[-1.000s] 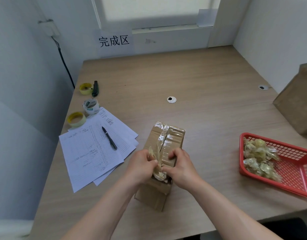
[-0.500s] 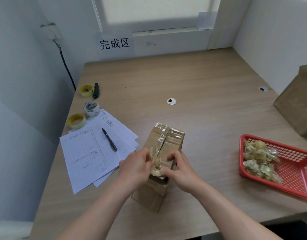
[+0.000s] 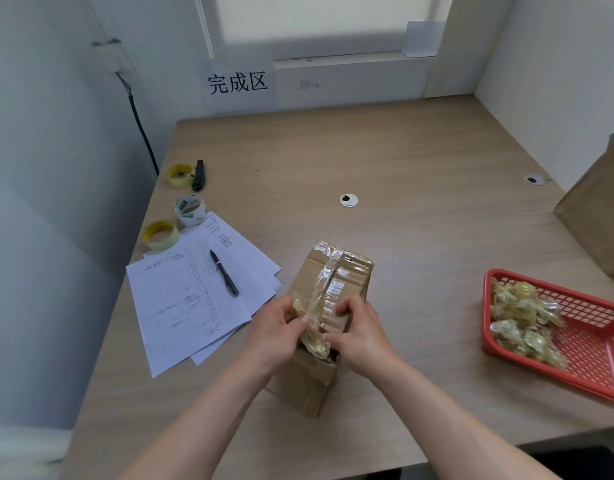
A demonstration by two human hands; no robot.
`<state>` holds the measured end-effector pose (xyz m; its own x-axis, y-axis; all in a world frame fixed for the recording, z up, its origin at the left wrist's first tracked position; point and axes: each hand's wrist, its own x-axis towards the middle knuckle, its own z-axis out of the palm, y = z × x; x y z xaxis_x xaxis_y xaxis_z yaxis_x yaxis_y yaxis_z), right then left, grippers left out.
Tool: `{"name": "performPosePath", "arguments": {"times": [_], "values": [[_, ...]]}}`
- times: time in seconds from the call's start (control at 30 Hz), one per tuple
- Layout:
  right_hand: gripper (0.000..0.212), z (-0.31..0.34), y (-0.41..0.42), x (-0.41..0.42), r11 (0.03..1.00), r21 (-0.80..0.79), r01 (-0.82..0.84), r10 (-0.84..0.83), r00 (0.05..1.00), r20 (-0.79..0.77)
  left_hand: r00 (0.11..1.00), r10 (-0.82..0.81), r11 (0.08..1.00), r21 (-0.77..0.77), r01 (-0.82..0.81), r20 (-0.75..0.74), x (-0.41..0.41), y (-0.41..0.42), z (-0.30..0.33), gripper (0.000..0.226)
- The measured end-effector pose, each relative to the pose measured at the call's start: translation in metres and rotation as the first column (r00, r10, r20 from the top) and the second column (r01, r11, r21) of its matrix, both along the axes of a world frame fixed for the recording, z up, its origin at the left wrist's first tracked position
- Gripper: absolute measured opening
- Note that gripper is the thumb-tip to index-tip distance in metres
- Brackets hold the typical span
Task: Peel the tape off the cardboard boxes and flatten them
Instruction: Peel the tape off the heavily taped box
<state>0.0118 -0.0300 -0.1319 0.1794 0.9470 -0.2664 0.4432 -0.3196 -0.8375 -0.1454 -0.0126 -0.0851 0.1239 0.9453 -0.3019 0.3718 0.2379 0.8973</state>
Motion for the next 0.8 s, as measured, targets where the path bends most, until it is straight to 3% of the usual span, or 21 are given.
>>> {"name": "performPosePath", "arguments": {"times": [0.17,0.3,0.4,0.53,0.8], "values": [[0.041,0.003,0.002,0.001,1.000,-0.023,0.015,-0.015,0.999,-0.035,0.996,0.033,0.997,-0.066,-0.027,0.078,-0.004,0.003,0.003,0.014],[0.038,-0.001,-0.001,0.000,0.999,0.000,0.034,-0.034,0.999,-0.022,0.996,-0.051,0.999,0.013,0.052,-0.066,-0.007,0.005,0.003,0.005],[0.038,-0.004,-0.001,-0.003,0.999,0.006,0.045,-0.045,0.999,-0.002,0.978,-0.111,0.992,0.038,0.119,-0.179,-0.008,0.008,0.004,0.017],[0.044,-0.006,0.002,-0.006,0.999,-0.004,0.054,-0.054,0.998,0.034,0.963,-0.115,0.988,0.071,0.136,-0.243,-0.009,0.008,0.001,0.017],[0.051,-0.001,0.010,-0.010,0.998,-0.015,0.066,-0.063,0.990,0.128,0.998,-0.011,0.999,-0.044,0.008,-0.069,-0.001,0.010,0.002,0.010]]}}
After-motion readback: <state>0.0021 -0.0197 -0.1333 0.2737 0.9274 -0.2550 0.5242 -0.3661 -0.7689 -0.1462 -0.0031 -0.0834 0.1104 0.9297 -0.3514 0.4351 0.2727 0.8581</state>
